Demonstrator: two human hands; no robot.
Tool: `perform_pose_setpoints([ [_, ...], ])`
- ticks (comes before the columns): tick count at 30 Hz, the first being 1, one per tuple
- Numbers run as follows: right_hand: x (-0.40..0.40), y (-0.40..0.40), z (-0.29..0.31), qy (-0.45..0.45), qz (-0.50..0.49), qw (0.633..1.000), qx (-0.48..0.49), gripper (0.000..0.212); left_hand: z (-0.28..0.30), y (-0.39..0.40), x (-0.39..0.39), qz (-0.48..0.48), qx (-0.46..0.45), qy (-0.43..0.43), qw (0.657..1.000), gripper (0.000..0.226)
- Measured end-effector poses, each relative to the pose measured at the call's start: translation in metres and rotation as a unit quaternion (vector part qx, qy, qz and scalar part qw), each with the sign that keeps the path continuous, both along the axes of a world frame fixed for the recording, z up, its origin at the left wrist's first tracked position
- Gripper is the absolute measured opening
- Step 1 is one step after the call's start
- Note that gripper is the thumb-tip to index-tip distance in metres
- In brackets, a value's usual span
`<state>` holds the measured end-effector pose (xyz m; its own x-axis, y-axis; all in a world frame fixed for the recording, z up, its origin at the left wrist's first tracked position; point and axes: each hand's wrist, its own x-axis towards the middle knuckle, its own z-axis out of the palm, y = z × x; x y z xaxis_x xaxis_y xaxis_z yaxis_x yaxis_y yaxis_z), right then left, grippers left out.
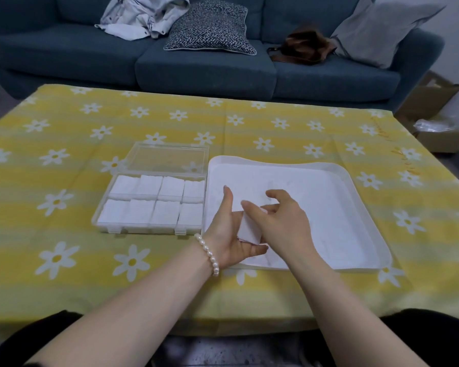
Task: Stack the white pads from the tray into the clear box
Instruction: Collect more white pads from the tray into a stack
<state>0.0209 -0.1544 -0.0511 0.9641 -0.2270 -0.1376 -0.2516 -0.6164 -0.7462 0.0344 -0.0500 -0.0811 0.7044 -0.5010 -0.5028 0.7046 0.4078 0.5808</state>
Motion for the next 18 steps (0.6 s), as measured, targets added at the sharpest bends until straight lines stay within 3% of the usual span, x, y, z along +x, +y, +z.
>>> perform_pose_setpoints([
  [3, -0.001, 0.01, -0.001, 0.008, -0.019, 0.999, -0.04, 0.066, 0.001, -0.002, -0.004, 0.017, 0.012, -0.002, 1.0, 0.1],
  [18, 0.002, 0.019, 0.001, -0.015, -0.013, 0.995, -0.099, 0.056, 0.009, -0.003, -0.008, 0.035, 0.013, -0.018, 0.999, 0.09],
])
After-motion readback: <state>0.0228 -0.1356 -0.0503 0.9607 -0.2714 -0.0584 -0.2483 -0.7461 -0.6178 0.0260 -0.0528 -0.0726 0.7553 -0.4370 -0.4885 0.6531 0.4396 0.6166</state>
